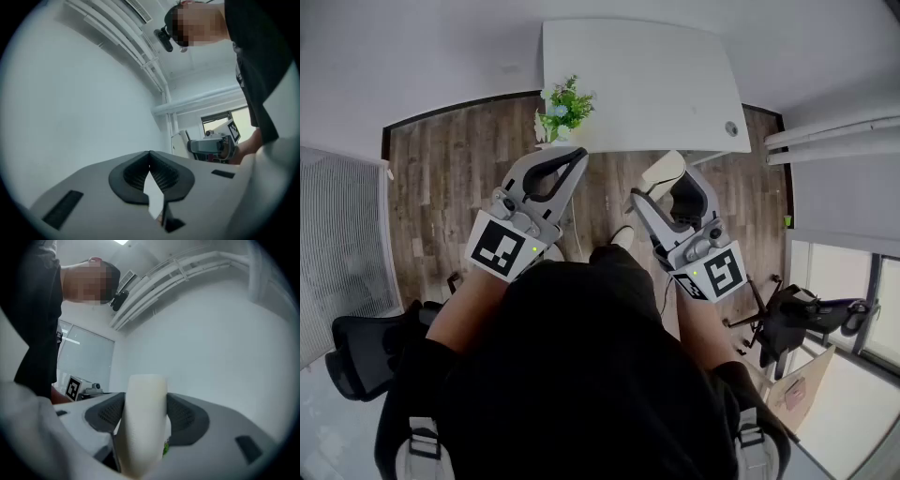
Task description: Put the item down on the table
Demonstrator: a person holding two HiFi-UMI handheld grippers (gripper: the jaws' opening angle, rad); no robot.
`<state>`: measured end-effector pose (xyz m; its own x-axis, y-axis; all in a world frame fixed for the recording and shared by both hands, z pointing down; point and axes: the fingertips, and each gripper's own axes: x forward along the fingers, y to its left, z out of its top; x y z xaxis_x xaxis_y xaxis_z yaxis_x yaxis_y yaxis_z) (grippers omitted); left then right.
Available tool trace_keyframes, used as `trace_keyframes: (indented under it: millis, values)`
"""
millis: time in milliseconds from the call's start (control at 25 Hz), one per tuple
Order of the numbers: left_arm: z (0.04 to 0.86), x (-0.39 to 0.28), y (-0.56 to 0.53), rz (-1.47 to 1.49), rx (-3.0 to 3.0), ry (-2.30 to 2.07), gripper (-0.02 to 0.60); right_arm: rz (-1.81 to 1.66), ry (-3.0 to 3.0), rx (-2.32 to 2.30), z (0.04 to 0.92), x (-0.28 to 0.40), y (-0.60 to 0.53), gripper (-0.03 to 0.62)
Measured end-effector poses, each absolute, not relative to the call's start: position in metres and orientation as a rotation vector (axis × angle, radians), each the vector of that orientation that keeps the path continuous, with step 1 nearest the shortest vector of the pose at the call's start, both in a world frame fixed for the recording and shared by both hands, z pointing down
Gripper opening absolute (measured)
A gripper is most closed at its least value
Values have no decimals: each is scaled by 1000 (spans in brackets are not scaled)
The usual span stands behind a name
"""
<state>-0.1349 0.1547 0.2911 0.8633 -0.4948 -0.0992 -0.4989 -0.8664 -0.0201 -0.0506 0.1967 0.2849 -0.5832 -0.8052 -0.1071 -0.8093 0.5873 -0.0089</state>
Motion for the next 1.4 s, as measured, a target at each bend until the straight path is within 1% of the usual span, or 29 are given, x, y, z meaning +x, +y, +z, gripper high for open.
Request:
trace_keyframes:
  millis: [360,840,1040,1400]
  values:
    - [293,-131,178,123,-3019,736,-6,58,2674,-1415,282,-57,216,287]
    - [297,-111,169,111,-3030,733,-6,26,2680,-1416,291,-37,205,288]
    - [290,-82,170,97,-3013,763,-6,20,2679,-1388,286,-6,205,288]
    - [287,-52,150,105,-2946,867,-6,17,2703,-1320,288,32,185,288]
